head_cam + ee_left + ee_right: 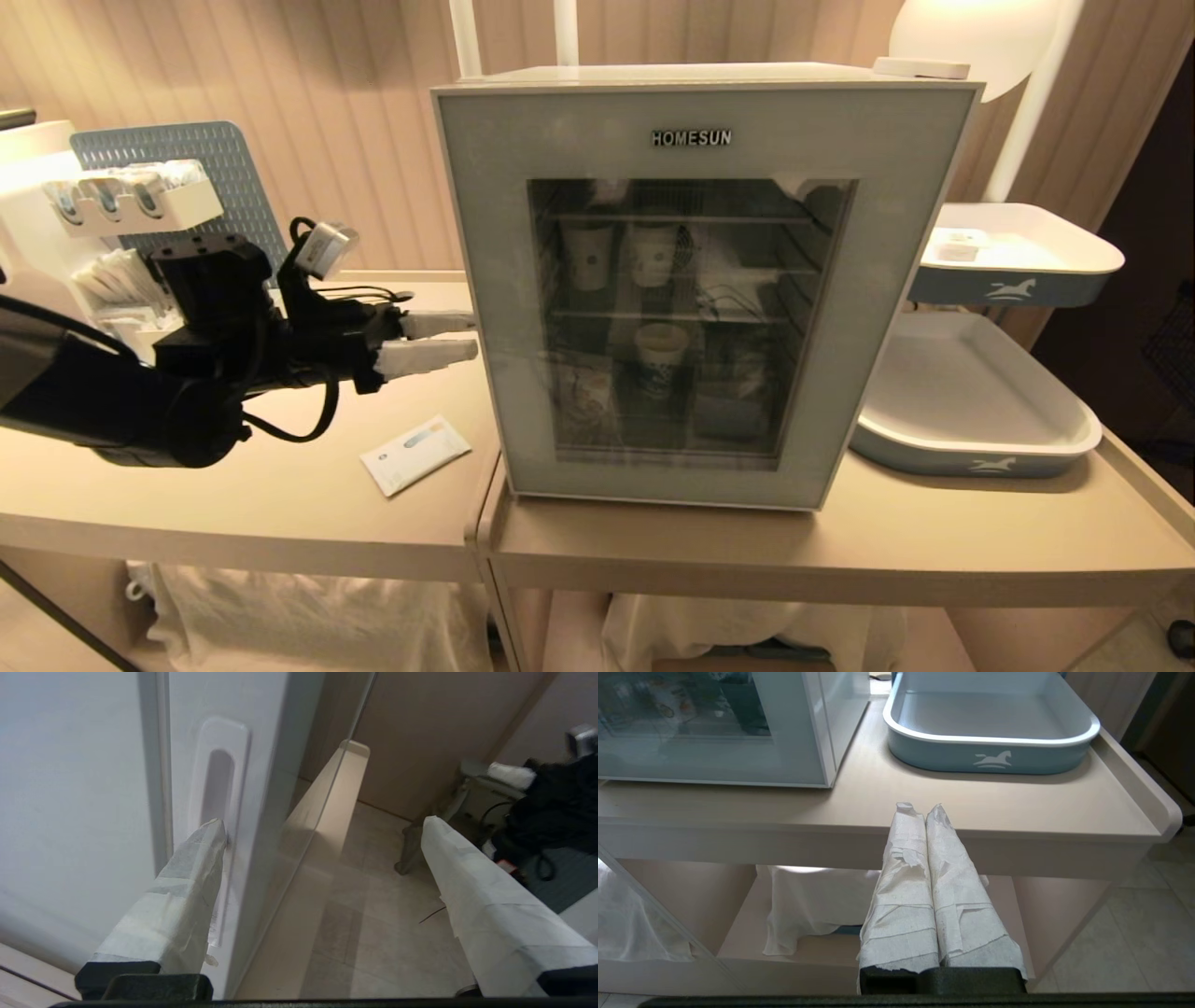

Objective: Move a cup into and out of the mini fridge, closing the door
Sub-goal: Open the freezer door

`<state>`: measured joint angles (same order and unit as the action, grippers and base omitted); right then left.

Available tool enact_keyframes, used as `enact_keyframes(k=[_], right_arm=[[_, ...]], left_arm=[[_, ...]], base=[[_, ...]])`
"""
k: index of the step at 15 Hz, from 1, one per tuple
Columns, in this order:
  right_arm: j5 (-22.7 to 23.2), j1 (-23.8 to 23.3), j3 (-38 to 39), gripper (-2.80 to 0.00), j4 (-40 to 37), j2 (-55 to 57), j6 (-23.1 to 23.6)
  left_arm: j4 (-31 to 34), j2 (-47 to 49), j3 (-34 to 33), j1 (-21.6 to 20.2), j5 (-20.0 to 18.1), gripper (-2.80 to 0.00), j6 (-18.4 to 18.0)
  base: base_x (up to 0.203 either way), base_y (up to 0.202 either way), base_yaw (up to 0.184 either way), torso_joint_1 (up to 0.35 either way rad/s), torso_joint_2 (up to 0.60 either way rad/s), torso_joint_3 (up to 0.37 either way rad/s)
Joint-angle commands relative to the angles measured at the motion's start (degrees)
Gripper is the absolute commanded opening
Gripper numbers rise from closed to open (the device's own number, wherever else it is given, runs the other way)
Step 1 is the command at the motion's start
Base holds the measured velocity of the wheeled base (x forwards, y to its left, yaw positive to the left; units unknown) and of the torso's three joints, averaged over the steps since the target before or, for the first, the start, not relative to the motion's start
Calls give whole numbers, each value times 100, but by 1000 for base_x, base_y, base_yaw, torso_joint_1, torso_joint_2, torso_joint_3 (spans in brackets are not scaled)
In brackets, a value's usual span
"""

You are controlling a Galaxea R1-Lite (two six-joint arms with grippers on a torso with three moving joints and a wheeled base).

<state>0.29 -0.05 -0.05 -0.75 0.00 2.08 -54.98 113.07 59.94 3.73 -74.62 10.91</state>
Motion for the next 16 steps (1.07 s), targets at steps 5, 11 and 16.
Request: enact_keyframes(k=[5,11,16], right_arm=[[15,-4,5,-280,-4,-9,11],[15,-4,5,-280,13,-9,29],[15,-4,5,-280,13,-9,29]], left_arm=[[-179,443,52,189,9,0,8],[-187,-312,-703,156,-48,0,18],[-194,-1288,-1692,120,-60,0,10]], base=[[0,0,0,0,0,0],[0,0,0,0,0,0],[0,0,0,0,0,0]])
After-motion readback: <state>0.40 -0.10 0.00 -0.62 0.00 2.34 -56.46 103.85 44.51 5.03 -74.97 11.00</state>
